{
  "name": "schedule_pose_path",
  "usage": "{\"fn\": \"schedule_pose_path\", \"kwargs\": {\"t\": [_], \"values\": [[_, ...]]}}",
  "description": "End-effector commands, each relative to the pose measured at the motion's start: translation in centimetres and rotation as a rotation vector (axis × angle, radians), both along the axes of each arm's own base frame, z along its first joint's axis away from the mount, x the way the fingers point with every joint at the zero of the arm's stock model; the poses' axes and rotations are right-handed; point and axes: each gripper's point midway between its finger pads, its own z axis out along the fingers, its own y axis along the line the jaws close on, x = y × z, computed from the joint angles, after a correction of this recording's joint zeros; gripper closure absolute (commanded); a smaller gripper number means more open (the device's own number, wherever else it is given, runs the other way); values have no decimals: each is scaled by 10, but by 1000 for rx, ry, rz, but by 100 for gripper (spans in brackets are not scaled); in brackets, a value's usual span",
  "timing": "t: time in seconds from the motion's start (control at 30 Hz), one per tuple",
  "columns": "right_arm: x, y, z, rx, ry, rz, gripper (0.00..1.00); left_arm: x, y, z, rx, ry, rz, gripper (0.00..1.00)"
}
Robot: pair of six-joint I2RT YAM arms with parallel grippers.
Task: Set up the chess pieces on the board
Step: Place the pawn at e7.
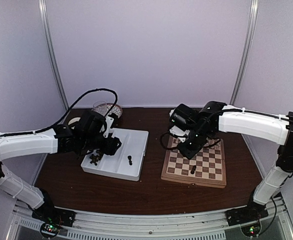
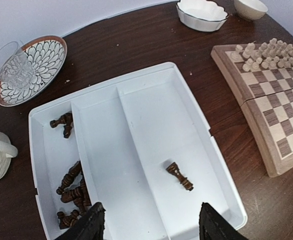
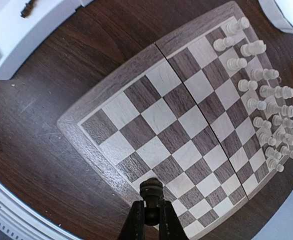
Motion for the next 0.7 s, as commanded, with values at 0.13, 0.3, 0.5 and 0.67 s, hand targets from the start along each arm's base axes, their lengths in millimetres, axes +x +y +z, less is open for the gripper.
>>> {"fn": "schedule_pose_path", "kwargs": {"t": [0.13,0.3,0.5,0.67], "values": [[13,-21,-29,-124,74,-26,100,12,21,-7,48,-138,80,36],[16,-28,-35,-110,98,-43,100,12,28,-7,49,-165,104,35],[14,-34,-44,-115,129,-51,100,12,26,-6,47,-162,95,36],[17,-40,-56,-144,156,-68,100,11,25,-8,45,-157,85,35]]}}
